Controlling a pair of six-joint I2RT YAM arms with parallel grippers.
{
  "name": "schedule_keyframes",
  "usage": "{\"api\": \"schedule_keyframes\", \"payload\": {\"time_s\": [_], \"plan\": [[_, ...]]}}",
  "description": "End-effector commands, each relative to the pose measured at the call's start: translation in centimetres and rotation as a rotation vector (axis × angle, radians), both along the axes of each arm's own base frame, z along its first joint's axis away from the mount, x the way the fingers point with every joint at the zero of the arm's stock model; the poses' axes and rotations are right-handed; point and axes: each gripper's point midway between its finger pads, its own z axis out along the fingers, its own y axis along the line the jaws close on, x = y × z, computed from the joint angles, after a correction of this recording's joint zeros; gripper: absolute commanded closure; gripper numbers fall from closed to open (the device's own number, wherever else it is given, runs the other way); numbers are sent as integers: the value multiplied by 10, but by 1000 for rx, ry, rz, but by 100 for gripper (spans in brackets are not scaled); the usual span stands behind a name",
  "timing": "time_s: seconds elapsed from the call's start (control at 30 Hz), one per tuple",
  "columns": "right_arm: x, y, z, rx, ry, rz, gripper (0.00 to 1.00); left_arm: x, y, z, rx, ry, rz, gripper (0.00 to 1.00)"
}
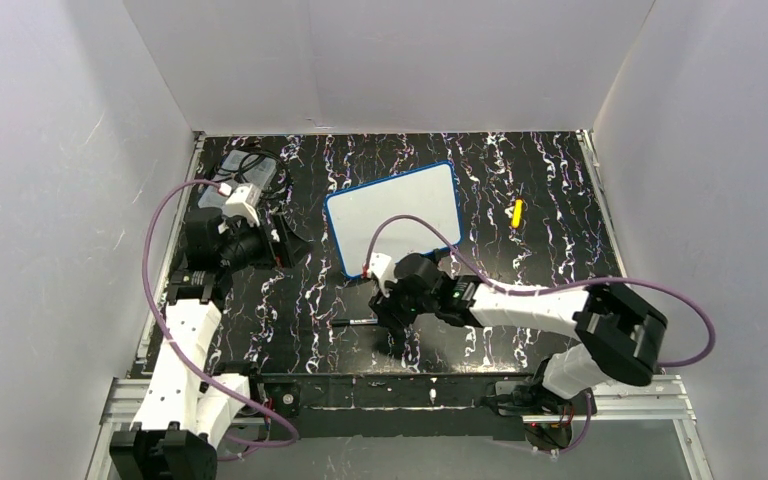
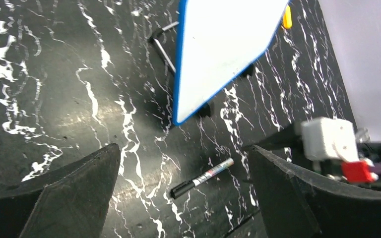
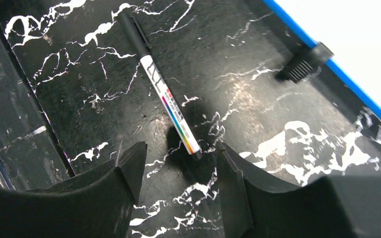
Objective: Write a sentence on the whiteboard
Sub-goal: Open the whiteboard marker at the center of the board.
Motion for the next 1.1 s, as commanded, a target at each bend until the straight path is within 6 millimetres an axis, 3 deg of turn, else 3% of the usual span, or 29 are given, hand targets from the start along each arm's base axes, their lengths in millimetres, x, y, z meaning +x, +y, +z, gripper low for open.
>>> {"api": "schedule_keyframes", "payload": {"time_s": [0.0,0.23,0.47,0.53,0.67,0.8,1.07], "plan": [[-8,18,-2,-32,19,149,40,-33,-22,0,-30,-10,-140,1],[-3,33,-17,-44,10,173,42,-41,-32,-2,-39,1,-200,1],[-2,31,-43,-122,-20,166,46,-43,-39,-4,-46,13,-231,1],[-1,29,-47,-138,-27,161,52,-44,-40,-4,-48,15,-236,2],[-2,22,-51,-154,-22,149,81,-45,-42,-4,-48,14,-250,5],[-11,18,-37,-106,8,130,98,-51,-50,-4,-43,8,-289,5],[-42,-7,22,-40,107,133,99,-76,-75,5,-27,-68,-460,7]]}}
